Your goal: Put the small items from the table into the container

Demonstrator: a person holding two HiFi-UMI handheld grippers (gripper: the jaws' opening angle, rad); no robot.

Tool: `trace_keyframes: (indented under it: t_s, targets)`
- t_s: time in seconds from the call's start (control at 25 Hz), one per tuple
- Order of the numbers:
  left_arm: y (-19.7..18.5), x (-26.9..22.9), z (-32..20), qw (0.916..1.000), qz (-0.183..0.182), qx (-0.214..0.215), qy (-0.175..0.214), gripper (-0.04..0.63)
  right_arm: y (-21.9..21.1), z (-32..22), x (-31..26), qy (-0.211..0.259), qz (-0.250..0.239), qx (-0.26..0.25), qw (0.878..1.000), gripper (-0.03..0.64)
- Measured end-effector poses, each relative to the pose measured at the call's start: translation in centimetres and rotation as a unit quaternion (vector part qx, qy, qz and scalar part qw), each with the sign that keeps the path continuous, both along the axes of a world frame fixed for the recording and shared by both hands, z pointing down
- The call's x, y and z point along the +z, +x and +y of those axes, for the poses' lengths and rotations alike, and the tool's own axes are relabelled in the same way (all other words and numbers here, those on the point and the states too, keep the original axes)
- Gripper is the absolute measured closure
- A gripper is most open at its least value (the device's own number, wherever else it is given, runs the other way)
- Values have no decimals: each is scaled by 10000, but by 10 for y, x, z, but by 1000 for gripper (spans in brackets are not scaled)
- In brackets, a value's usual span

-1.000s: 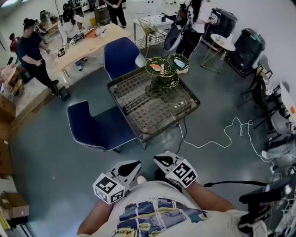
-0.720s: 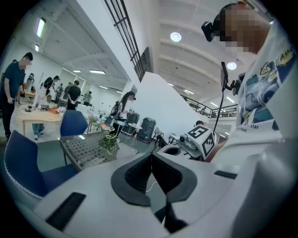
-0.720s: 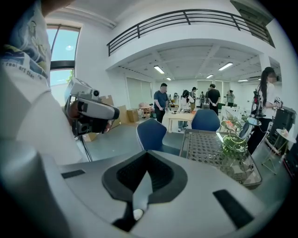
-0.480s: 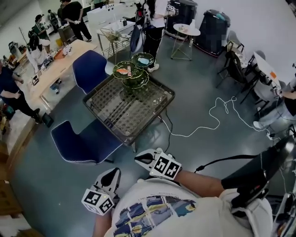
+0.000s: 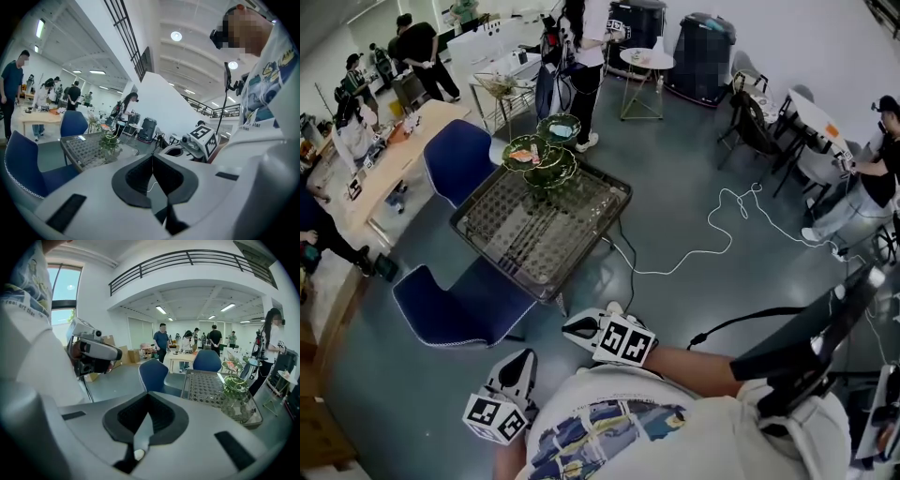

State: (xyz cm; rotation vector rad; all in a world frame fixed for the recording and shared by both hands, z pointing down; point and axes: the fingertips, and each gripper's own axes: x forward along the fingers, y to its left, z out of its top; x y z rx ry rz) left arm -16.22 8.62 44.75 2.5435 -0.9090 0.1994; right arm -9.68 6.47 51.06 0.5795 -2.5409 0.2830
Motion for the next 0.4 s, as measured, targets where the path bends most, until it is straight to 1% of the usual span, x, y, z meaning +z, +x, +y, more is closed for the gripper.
trace_keyframes:
  t_s: [0.4]
  targets:
    - [11, 2, 3, 10000, -24, -13, -68, 586, 10, 1, 1, -43, -17, -29, 10000, 607]
